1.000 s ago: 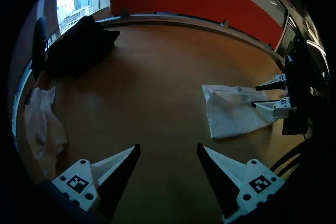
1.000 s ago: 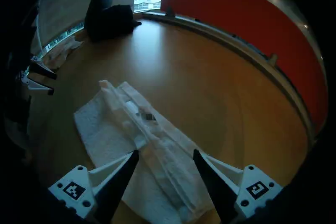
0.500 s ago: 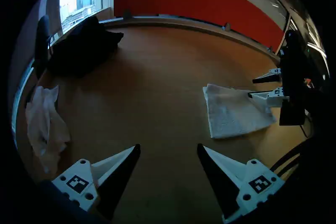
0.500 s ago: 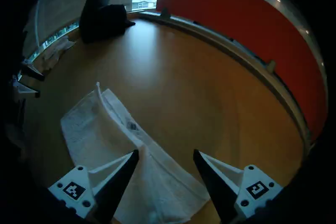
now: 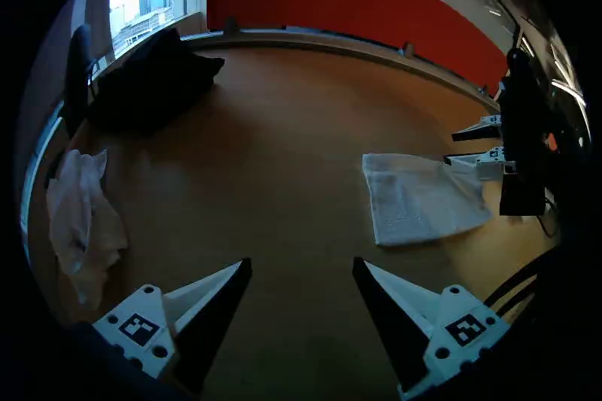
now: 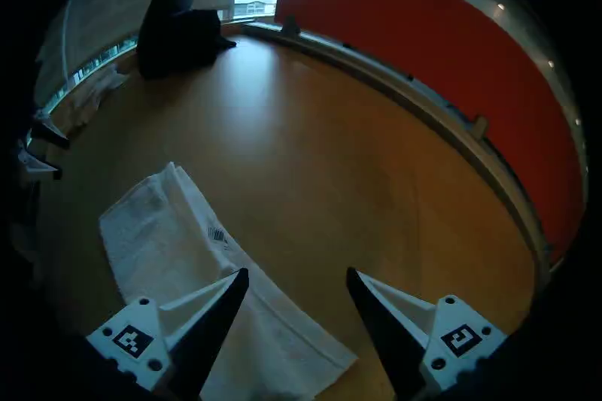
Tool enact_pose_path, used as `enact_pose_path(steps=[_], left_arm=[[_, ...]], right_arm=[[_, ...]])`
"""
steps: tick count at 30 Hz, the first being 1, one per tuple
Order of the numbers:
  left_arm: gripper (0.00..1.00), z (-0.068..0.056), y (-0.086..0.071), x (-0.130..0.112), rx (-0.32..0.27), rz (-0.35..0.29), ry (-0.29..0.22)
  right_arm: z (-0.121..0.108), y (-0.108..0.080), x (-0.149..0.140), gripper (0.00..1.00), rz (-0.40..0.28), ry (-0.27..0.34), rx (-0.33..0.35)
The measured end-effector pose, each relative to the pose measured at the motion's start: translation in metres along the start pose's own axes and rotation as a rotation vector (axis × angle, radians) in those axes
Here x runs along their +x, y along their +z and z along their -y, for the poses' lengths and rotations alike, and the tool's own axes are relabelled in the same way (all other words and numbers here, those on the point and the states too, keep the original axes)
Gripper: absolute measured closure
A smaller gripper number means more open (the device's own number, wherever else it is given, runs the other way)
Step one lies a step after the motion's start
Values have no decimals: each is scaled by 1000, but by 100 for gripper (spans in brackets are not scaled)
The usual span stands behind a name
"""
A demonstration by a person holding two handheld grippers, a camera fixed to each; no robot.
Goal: Fold towel
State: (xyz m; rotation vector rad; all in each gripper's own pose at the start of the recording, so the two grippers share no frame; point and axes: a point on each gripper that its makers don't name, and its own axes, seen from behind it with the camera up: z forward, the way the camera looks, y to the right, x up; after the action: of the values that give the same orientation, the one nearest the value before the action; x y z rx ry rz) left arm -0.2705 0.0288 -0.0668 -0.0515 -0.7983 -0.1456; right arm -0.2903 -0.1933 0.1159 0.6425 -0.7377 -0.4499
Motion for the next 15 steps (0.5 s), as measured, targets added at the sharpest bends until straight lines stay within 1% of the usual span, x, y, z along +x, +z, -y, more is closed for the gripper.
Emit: enact_pose_path(steps=[7,15], left_arm=[[0,-1,-3,-2,1,2,3],[0,-3,-8,-8,2,4,-3]], right_arm=[[4,-16,-3,0,-18,14,5],[14,-39,-29,0,-13,38,7]])
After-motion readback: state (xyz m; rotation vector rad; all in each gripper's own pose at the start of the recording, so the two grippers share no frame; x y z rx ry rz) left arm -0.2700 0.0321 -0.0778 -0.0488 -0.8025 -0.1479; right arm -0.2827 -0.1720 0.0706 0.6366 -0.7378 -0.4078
